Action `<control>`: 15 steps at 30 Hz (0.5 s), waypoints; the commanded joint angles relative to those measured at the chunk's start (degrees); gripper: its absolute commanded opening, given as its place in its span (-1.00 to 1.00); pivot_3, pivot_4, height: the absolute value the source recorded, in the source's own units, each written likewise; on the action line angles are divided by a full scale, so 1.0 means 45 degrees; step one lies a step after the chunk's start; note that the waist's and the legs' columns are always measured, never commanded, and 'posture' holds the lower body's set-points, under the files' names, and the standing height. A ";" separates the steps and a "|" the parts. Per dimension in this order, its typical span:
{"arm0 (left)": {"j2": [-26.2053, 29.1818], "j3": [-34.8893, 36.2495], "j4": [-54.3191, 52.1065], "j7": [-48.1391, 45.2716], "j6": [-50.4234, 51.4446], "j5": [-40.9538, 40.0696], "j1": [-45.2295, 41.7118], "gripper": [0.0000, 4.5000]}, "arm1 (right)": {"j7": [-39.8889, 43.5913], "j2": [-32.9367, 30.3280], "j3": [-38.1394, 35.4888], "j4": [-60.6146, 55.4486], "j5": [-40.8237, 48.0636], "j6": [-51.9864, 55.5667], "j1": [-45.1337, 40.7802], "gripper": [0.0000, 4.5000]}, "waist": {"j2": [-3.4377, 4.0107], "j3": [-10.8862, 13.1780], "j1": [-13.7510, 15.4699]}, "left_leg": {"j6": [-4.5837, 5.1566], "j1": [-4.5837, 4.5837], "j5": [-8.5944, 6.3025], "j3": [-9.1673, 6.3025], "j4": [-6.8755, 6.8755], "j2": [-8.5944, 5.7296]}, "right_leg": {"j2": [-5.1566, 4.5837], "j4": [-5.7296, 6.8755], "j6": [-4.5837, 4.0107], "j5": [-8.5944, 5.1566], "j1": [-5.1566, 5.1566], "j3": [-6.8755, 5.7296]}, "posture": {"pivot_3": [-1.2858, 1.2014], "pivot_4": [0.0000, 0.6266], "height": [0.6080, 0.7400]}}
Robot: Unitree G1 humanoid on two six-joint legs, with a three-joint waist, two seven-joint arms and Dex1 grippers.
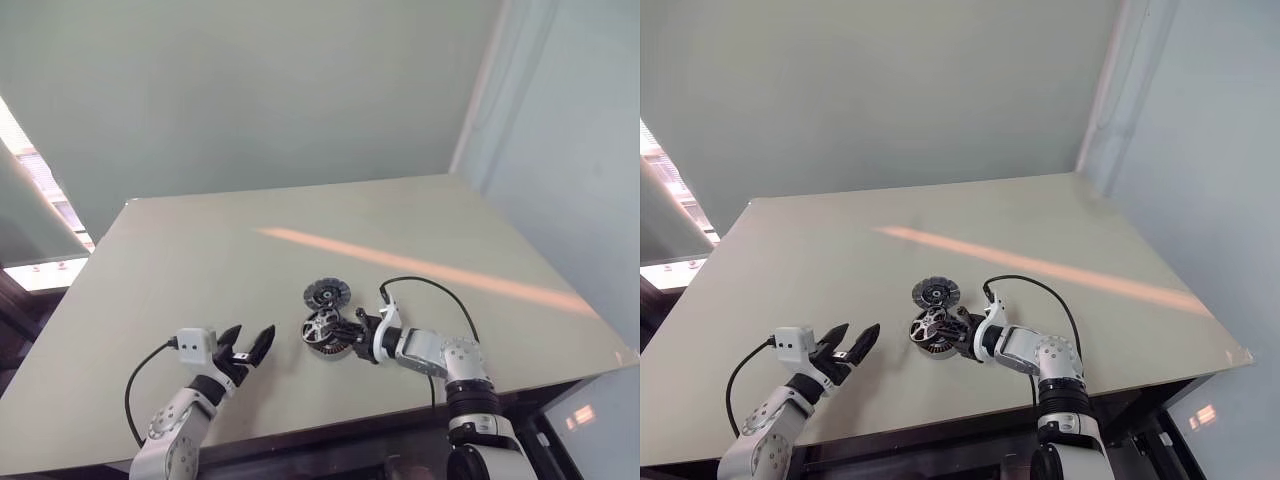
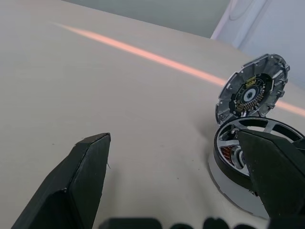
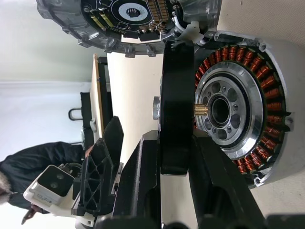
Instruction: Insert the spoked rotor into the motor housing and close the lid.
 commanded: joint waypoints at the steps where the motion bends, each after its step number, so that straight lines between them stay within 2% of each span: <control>1: -0.0024 0.0190 -0.0500 -0.0144 -0.0215 0.0108 -0.0121 1.00 | 0.0114 -0.0062 -0.0247 -0.0423 -0.0001 0.0110 -0.0114 -0.80 | 0.0000 0.0000 0.0002 | 0.0000 0.0000 0.0000 0.0000 0.0000 -0.0001 | -0.0001 0.0000 0.0000 0.0000 0.0001 0.0000 | 0.03 -1.00 1.00; 15: -0.0199 0.0183 -0.0009 -0.0448 -0.0272 0.0330 -0.0595 1.00 | -0.0043 -0.0204 -0.0742 -0.0711 -0.0042 0.0472 0.0148 -0.80 | 0.0001 -0.0004 0.0016 | 0.0001 -0.0002 0.0000 -0.0004 0.0003 -0.0025 | -0.0021 -0.0003 0.0002 0.0000 0.0008 0.0001 | 0.03 -1.00 1.00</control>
